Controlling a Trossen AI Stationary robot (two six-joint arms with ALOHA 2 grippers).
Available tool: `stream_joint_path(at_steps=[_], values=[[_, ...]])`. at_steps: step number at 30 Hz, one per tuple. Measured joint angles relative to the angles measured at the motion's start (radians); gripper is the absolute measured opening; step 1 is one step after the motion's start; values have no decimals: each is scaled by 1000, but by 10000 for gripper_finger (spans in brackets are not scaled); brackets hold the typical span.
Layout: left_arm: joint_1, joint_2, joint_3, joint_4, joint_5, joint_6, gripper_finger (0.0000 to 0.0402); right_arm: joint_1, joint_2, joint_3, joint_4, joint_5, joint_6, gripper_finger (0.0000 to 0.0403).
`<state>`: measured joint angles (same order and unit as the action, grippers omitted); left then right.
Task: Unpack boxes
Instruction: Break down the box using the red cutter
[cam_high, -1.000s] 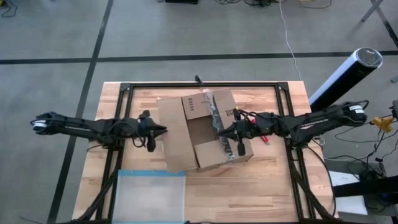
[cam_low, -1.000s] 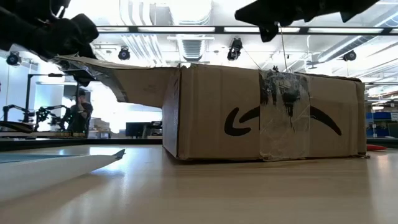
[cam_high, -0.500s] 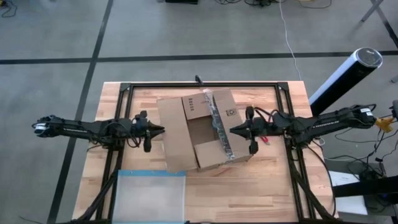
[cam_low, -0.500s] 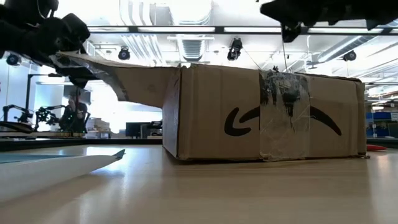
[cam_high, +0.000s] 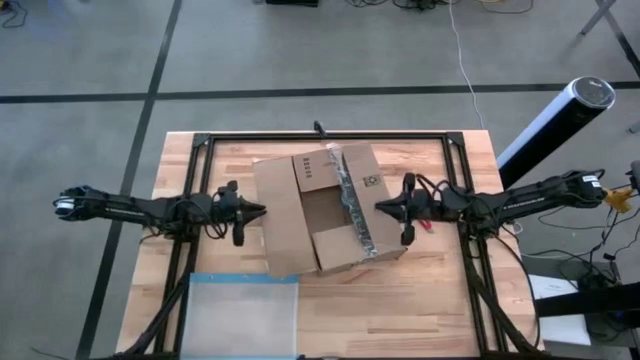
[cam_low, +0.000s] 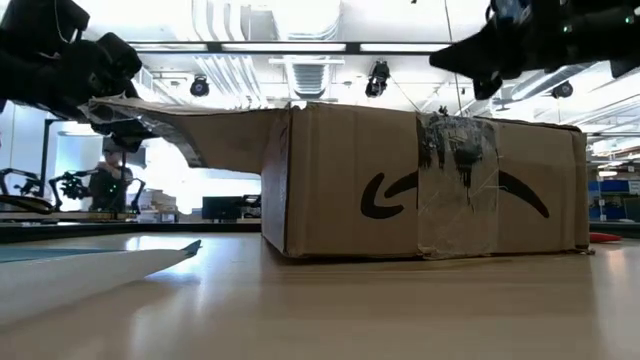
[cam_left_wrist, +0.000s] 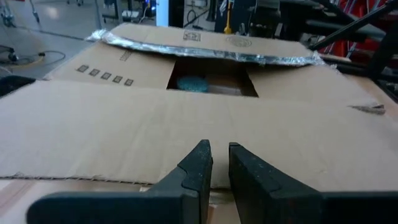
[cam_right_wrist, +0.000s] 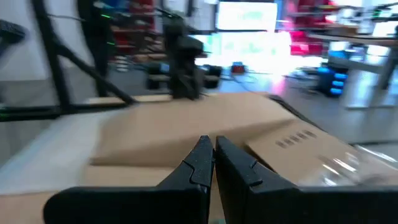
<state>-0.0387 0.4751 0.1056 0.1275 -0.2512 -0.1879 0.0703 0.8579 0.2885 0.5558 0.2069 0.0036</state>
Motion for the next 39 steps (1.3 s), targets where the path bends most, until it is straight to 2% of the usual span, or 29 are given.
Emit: stream_joint_path(at_steps=[3,10,21,25,31,39], values=[[0,5,-4,0,0,1,43,-7,-4,-20,6,41,0,2],[0,-5,-1,58,0,42,43,-12,-5,-21,4,41,-3,2],[0,-17,71,109,0,56,43,-12,-5,-20,3,57,-5,2],[0,-6,76,178,8,58,43,-12,-5,-20,2,57,-5,2],[0,33,76,317,77,66,43,-12,-4,-20,3,58,-7,2],[0,174,76,567,92,128,43,-12,-4,-20,3,60,-6,2]])
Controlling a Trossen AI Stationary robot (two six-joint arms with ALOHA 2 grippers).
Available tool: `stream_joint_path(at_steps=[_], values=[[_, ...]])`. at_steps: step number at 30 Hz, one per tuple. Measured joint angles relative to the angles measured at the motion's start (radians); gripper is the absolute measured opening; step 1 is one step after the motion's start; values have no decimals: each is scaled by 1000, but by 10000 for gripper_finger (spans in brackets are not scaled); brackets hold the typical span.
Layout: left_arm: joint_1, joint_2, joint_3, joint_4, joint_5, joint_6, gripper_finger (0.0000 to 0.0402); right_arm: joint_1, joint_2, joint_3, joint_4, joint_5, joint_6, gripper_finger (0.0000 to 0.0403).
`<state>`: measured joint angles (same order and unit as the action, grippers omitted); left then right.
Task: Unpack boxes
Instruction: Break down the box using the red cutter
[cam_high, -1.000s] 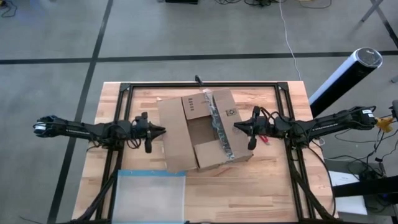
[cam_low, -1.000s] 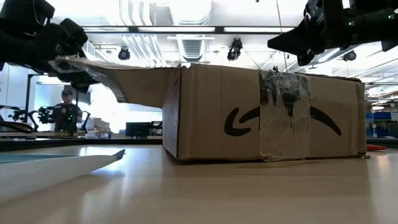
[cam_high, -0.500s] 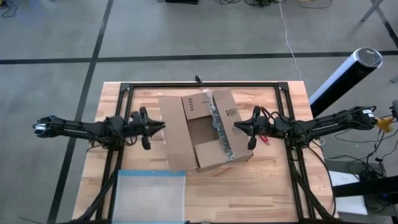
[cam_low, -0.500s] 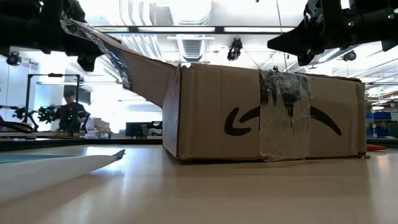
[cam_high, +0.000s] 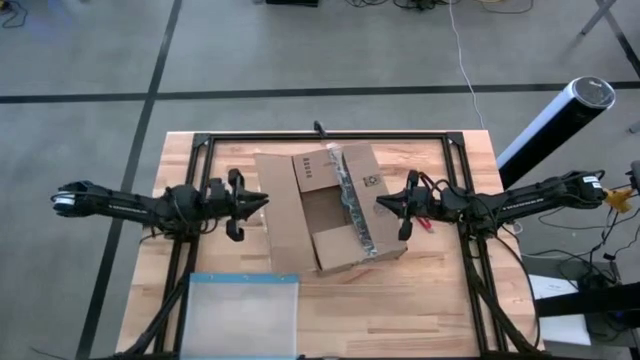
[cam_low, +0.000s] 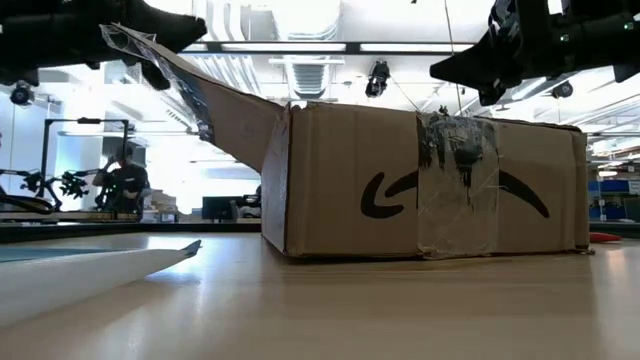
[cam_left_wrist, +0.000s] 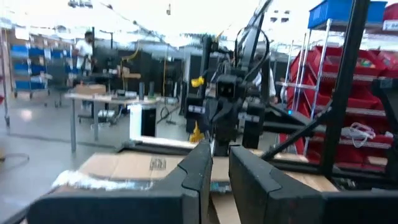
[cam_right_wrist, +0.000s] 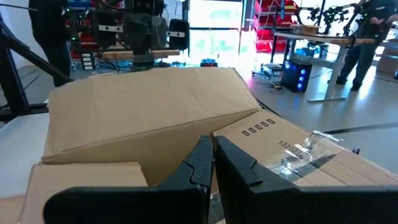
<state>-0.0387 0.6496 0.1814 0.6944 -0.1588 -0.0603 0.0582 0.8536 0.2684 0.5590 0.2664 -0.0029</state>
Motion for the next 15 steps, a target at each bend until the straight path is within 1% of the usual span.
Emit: stream_joint_path(at_steps=[4,6,10,15], values=[[0,90,4,163,45,43,43,0,0,0,0,16,2,2],[0,133,31,176,48,52,43,0,0,0,0,24,2,2],[0,227,118,101,56,54,43,0,0,1,0,25,6,2],[0,351,248,-71,72,71,41,0,0,2,0,25,10,2]])
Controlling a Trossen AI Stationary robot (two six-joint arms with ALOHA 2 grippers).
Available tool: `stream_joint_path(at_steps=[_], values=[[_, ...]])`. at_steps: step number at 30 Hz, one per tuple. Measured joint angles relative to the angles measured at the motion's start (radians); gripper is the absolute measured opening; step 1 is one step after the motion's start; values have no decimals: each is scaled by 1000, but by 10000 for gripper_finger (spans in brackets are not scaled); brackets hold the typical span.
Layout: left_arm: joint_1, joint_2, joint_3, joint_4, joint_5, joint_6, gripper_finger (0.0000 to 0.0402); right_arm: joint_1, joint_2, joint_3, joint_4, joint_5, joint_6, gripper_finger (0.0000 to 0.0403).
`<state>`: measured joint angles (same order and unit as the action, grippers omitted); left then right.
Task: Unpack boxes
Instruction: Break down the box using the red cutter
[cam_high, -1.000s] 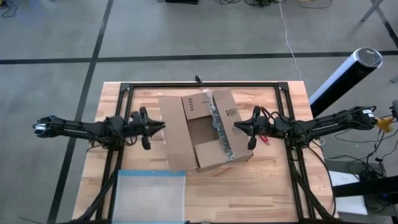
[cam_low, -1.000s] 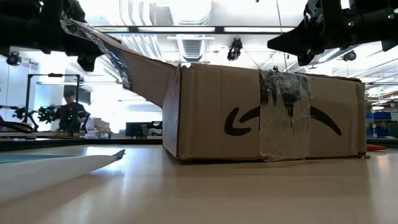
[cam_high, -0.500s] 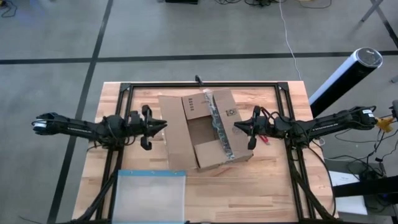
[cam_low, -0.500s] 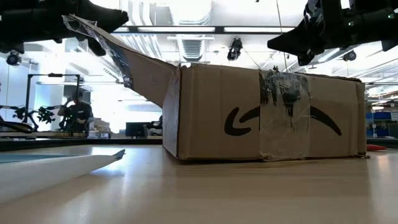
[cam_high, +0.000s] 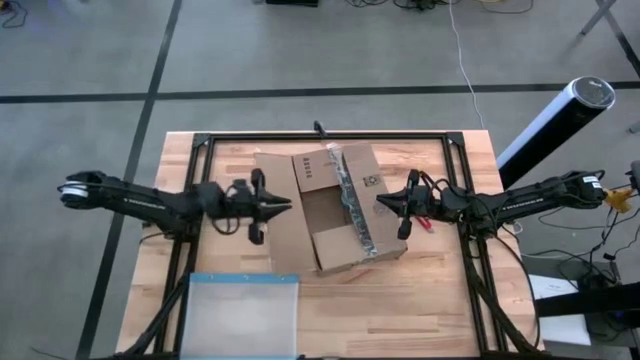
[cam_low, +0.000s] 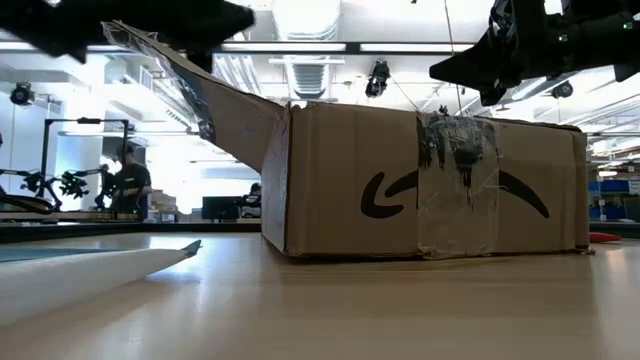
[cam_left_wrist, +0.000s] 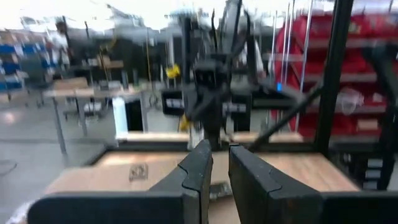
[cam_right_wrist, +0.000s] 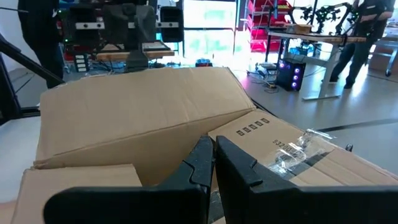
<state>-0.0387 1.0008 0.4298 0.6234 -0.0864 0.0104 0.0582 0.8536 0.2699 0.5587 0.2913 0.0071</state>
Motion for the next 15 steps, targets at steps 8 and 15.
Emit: stream_joint_path(at_steps=[8,15], values=[[0,197,210,-321,-5,-5,40,0,0,0,0,0,0,2],[0,328,307,-445,-8,-8,39,0,0,0,0,-1,1,2]])
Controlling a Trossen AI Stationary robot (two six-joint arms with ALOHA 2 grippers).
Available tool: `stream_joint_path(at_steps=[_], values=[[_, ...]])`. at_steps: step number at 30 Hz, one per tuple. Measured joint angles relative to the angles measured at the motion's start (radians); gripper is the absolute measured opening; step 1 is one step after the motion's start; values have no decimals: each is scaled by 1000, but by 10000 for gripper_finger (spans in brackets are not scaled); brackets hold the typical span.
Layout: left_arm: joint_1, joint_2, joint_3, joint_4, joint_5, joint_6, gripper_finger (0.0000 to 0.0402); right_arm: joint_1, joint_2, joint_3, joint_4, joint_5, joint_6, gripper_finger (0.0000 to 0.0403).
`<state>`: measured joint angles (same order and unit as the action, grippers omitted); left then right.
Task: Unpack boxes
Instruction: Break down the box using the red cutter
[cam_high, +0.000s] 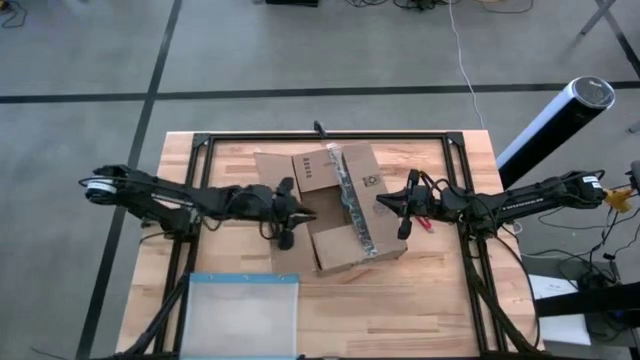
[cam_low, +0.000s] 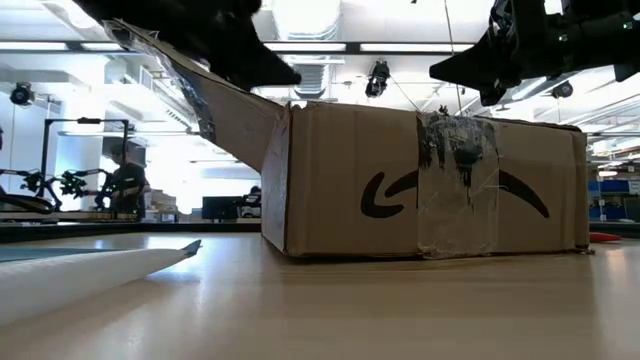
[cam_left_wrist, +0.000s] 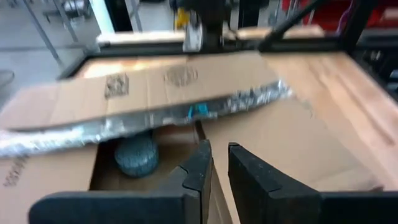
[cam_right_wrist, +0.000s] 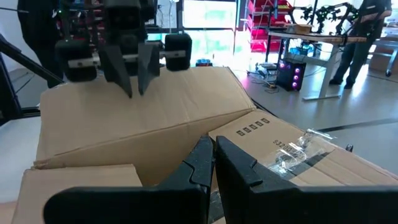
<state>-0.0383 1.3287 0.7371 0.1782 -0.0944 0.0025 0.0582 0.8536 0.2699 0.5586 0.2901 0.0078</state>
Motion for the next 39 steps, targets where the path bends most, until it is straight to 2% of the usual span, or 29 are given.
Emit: stream_joint_path(at_steps=[8,16,20,26,30,35,39], values=[[3,71,-8,-32,-1,-3,38,0,0,0,-2,0,0,2],[30,54,-84,-24,2,-35,38,0,0,0,-8,3,-16,2],[52,38,-129,-4,4,-72,38,0,-3,0,-52,73,-18,2],[69,2,-173,-4,3,-82,38,0,-8,3,-213,158,31,2],[74,-53,-197,-26,-4,-82,38,0,-9,56,-394,253,96,2],[74,-123,-231,-46,-8,-90,38,0,-8,146,-683,305,238,3],[74,-166,-266,-40,-13,-103,38,0,-8,183,-851,324,373,22]])
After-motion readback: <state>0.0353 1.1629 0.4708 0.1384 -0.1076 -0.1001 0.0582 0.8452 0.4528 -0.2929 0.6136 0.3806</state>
